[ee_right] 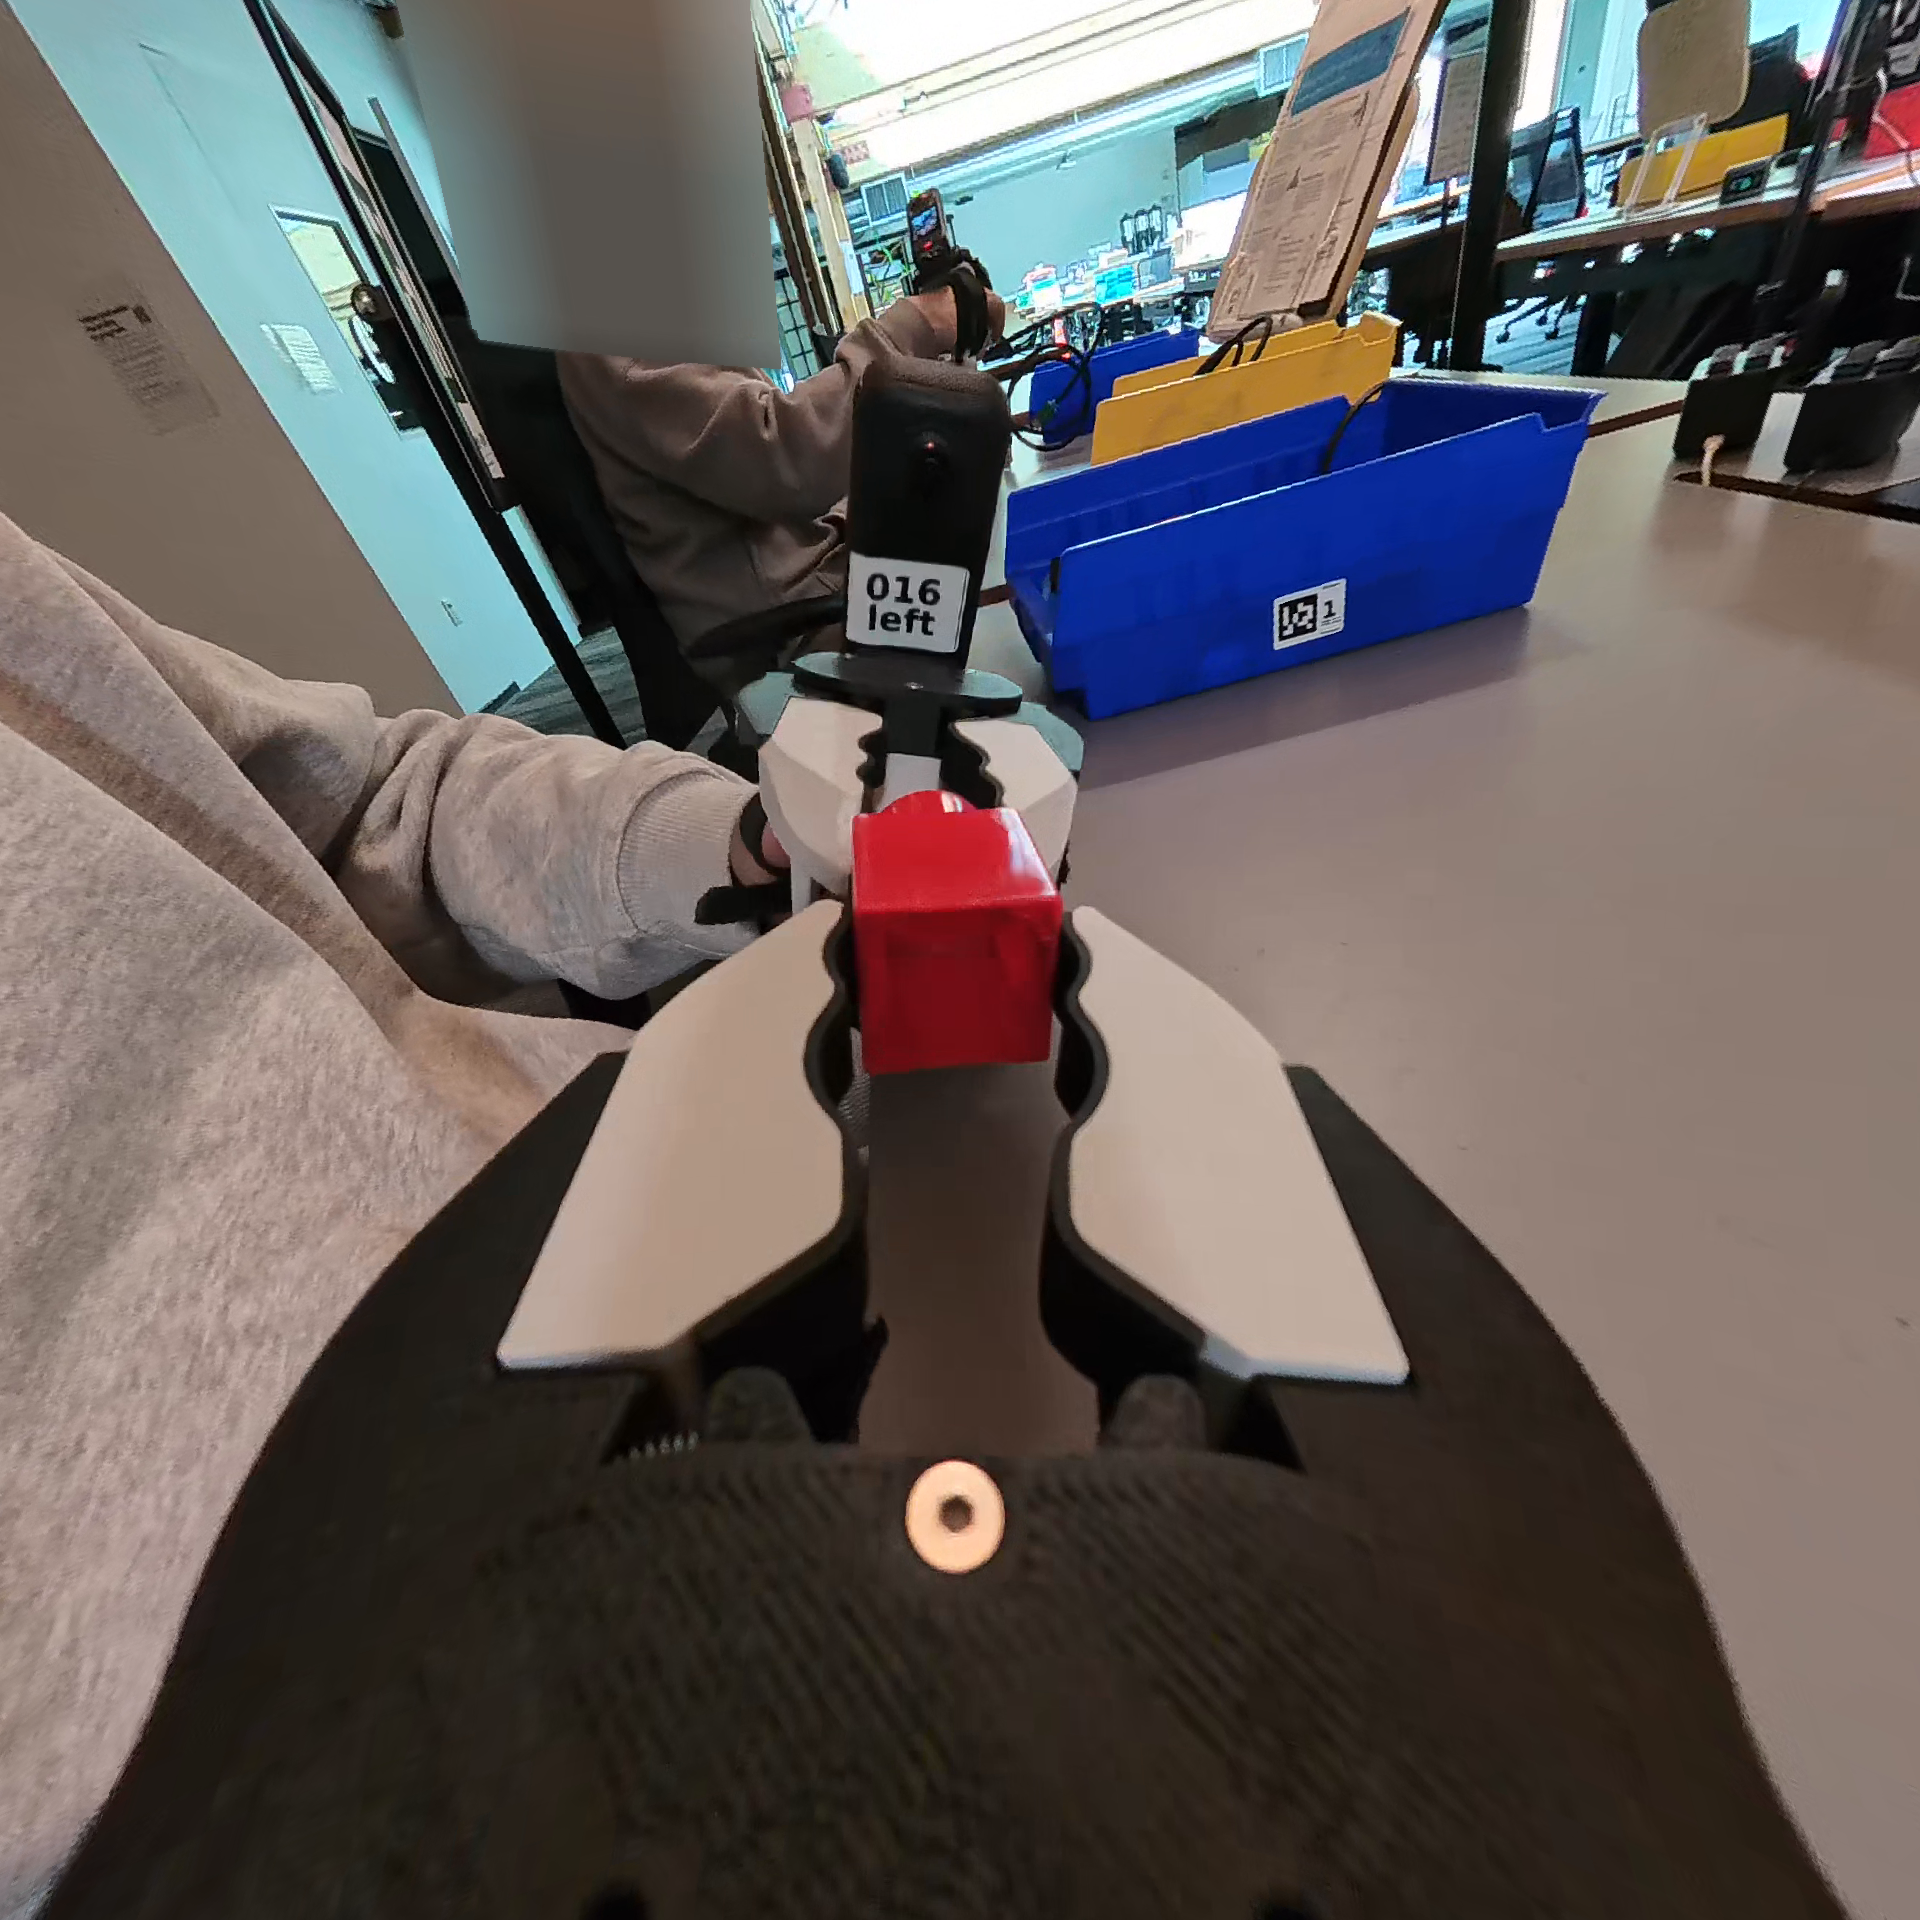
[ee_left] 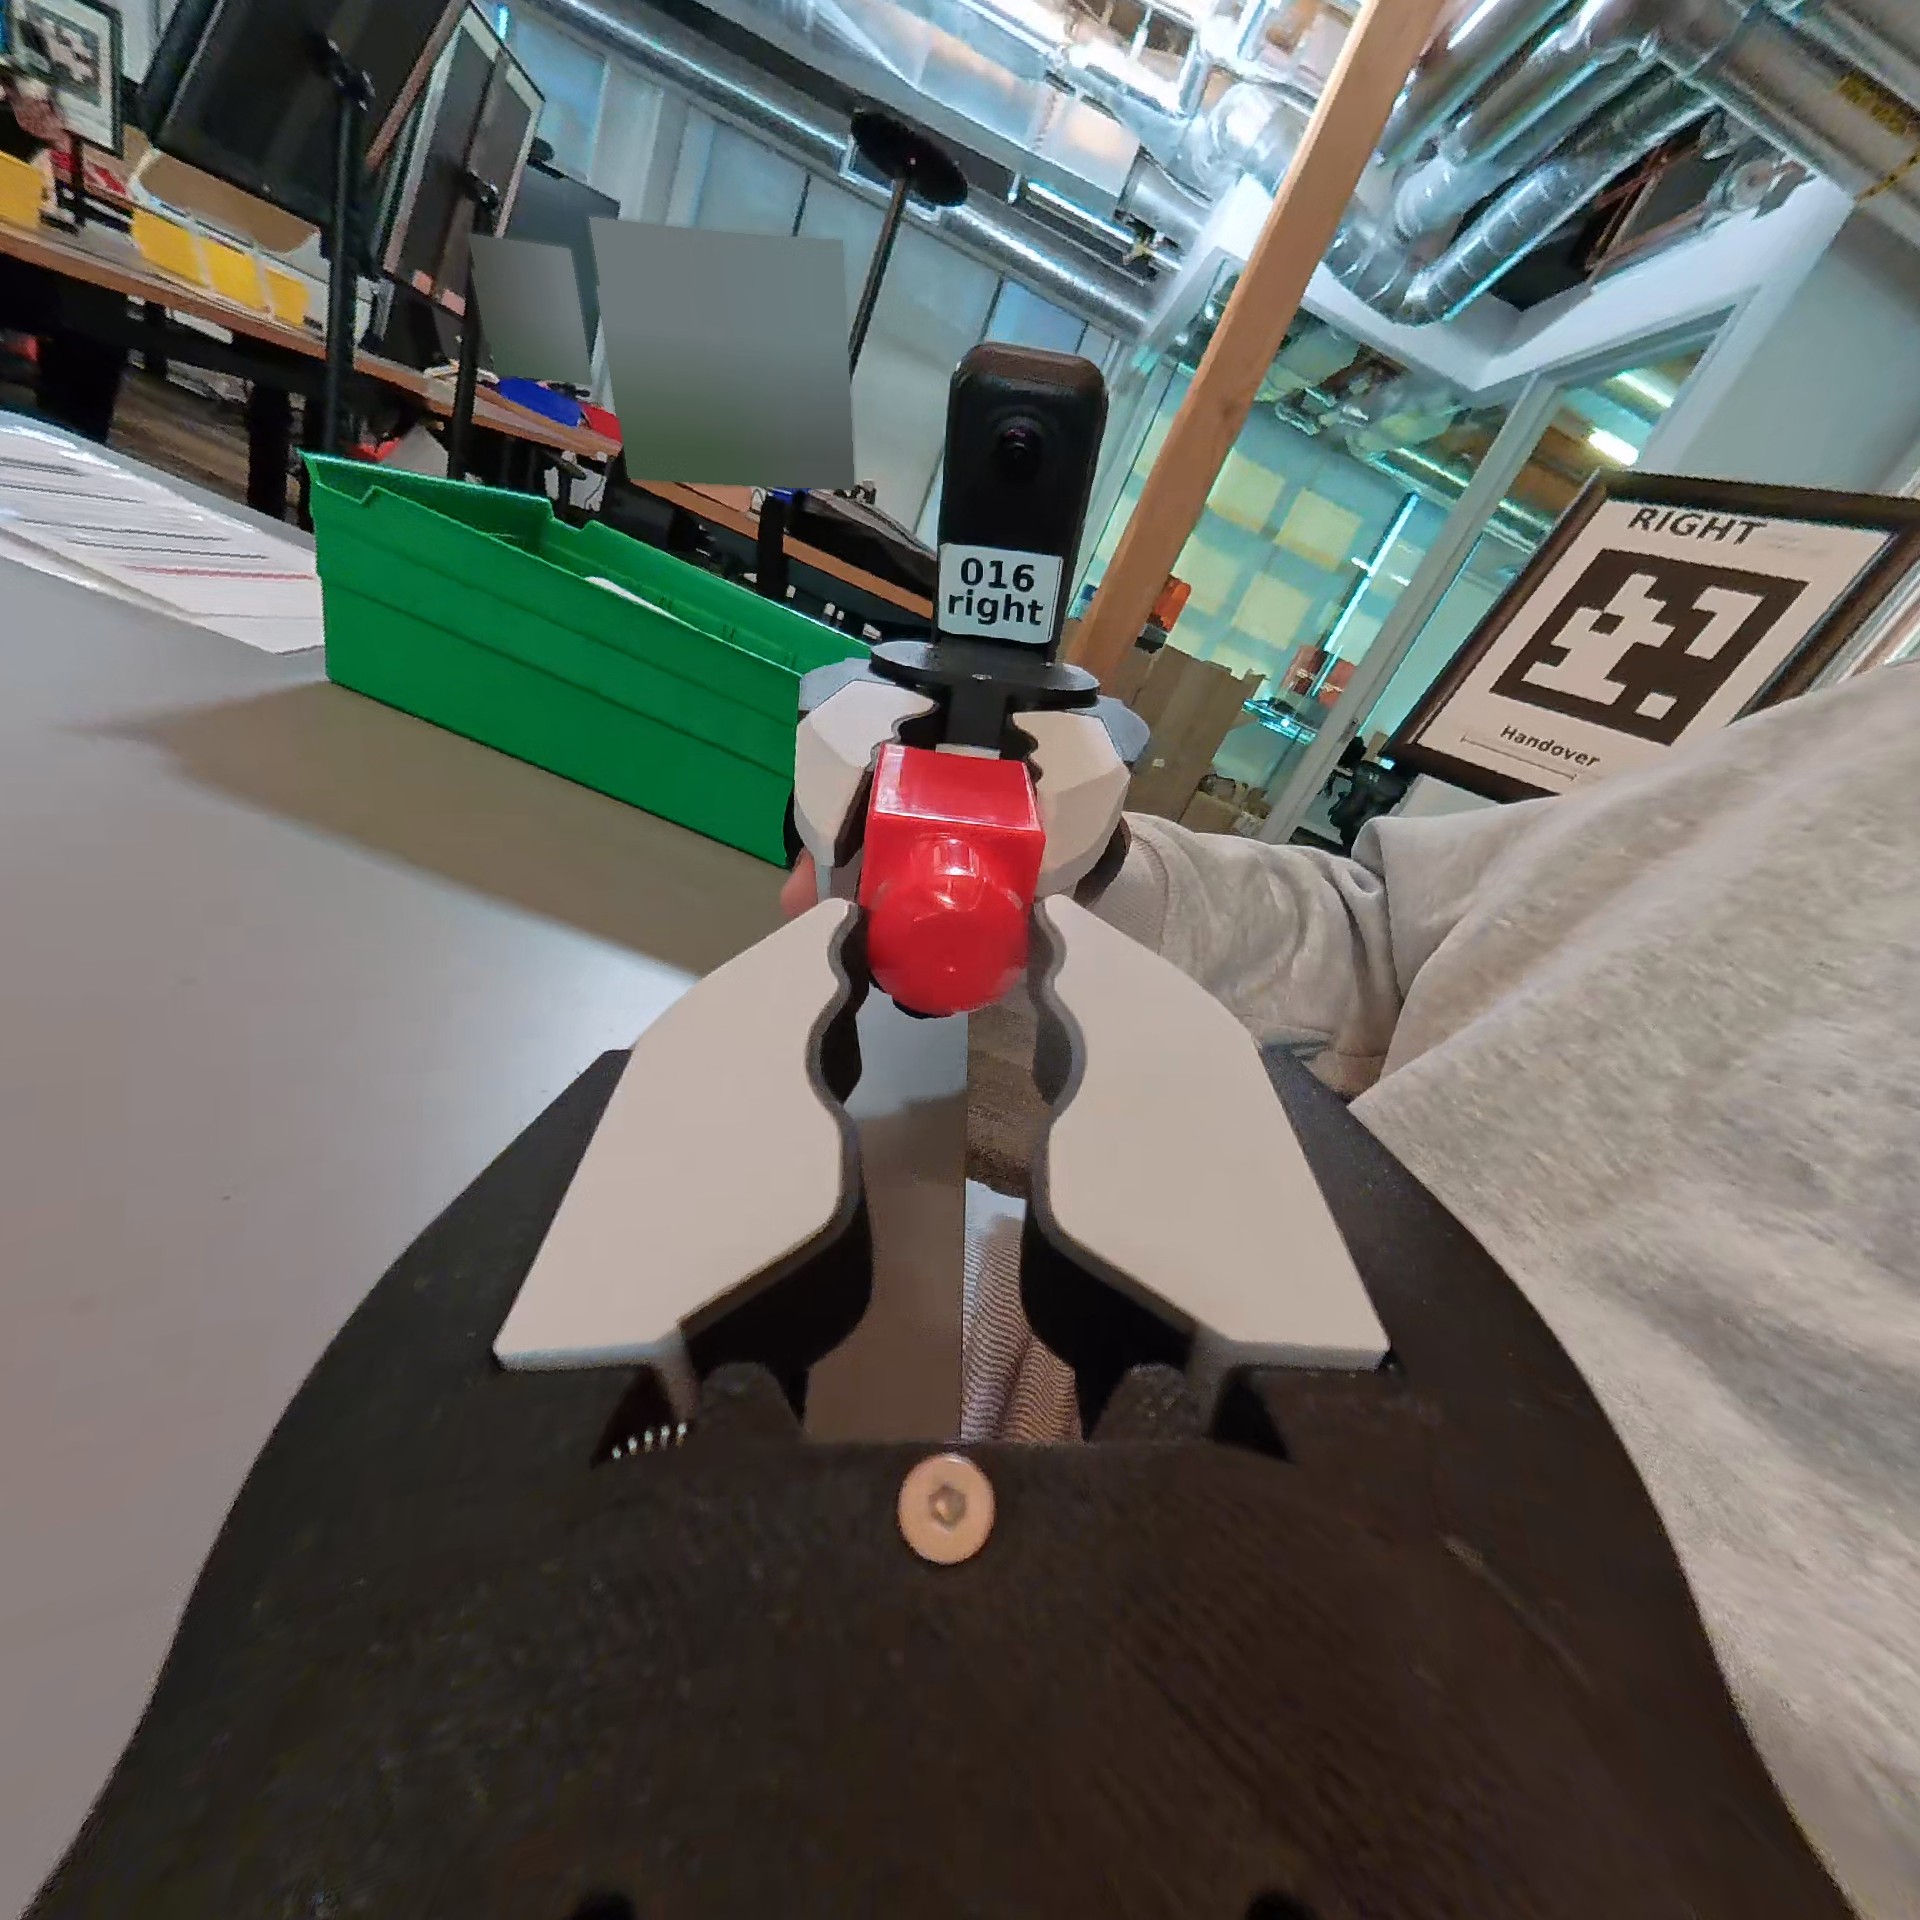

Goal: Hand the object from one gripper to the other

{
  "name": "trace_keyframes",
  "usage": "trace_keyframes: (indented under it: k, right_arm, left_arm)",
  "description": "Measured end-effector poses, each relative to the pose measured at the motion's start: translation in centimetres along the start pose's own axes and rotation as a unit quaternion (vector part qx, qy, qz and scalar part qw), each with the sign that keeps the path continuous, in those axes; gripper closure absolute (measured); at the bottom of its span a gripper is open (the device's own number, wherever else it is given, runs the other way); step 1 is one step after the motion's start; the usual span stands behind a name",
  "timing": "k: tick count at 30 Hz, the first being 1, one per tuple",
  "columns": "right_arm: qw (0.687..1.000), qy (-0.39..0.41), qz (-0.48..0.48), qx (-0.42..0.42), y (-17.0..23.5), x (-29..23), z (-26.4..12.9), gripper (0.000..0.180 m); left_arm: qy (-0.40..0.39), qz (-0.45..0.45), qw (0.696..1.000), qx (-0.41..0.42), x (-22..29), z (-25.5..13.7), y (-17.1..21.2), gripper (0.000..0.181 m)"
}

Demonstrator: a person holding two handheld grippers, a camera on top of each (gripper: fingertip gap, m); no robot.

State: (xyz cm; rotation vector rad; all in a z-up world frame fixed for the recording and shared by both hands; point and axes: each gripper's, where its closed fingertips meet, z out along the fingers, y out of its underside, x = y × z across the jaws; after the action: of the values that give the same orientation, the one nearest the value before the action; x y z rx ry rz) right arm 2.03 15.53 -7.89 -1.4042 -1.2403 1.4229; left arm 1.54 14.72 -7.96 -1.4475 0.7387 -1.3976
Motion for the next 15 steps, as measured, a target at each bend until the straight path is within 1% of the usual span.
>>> trace_keyframes:
  k: [4,7,8,10,15]
  right_arm:
    - [1.000,0.001,-0.002,0.005,0.2,0.2,0.1,0.142]
    - [0.999,0.027,-0.023,0.013,0.1,1.0,0.1,0.123]
    - [0.999,0.036,-0.032,0.018,0.0,1.2,0.1,0.120]
    - [0.997,0.049,-0.049,0.029,-0.4,1.5,-0.1,0.115]
    - [0.992,0.073,-0.097,0.046,-1.4,1.5,-0.6,0.111]
  left_arm:
    - [-0.005,-0.008,1.000,-0.004,-0.1,0.0,-0.1,0.152]
    - [-0.011,-0.015,1.000,-0.002,-0.4,-0.2,-0.2,0.152]
    - [-0.014,-0.018,1.000,0.000,-0.5,-0.2,-0.2,0.152]
    - [-0.018,-0.023,1.000,-0.001,-0.7,-0.3,-0.2,0.152]
    - [-0.035,-0.043,0.998,-0.019,-1.5,-0.5,0.2,0.152]
